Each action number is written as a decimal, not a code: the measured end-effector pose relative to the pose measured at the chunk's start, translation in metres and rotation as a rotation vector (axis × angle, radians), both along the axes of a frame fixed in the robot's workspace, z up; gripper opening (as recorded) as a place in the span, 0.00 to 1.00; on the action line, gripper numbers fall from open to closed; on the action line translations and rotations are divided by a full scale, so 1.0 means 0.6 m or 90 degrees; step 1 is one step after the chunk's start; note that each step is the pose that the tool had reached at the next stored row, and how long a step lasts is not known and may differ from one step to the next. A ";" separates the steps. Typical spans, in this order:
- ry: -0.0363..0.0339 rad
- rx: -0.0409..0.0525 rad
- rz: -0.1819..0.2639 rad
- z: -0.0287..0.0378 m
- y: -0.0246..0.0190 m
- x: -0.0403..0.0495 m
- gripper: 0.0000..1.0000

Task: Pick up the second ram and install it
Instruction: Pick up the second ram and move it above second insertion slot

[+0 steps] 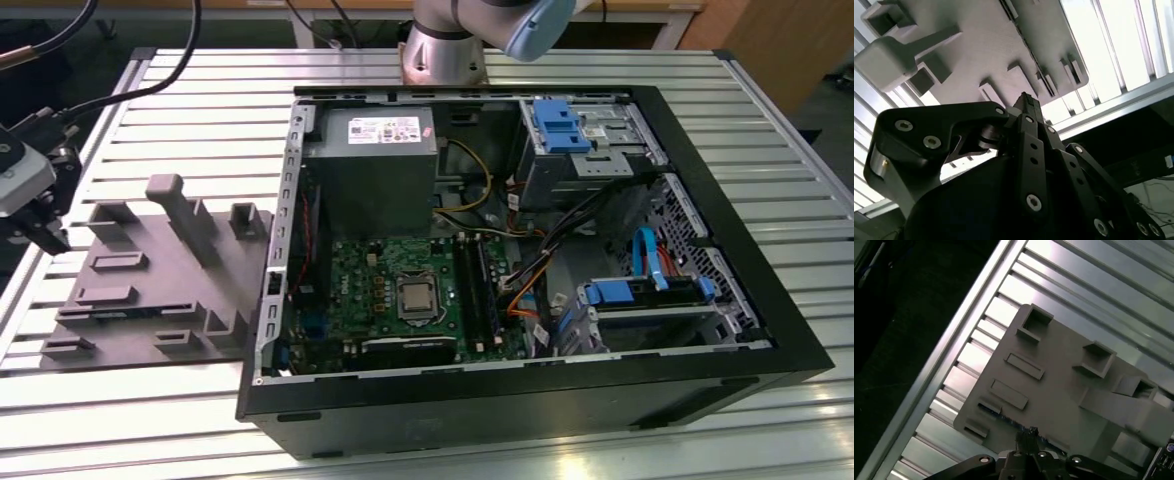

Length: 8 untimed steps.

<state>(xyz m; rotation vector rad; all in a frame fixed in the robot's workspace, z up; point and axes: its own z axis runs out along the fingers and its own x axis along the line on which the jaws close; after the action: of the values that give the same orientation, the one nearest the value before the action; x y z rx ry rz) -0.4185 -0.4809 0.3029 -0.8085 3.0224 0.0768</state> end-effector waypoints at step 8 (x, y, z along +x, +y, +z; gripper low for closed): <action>0.0000 0.0000 0.090 -0.003 0.0000 0.000 0.11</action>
<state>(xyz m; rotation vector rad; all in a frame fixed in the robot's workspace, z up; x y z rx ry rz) -0.4185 -0.4809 0.3014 -1.0220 2.9607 0.0781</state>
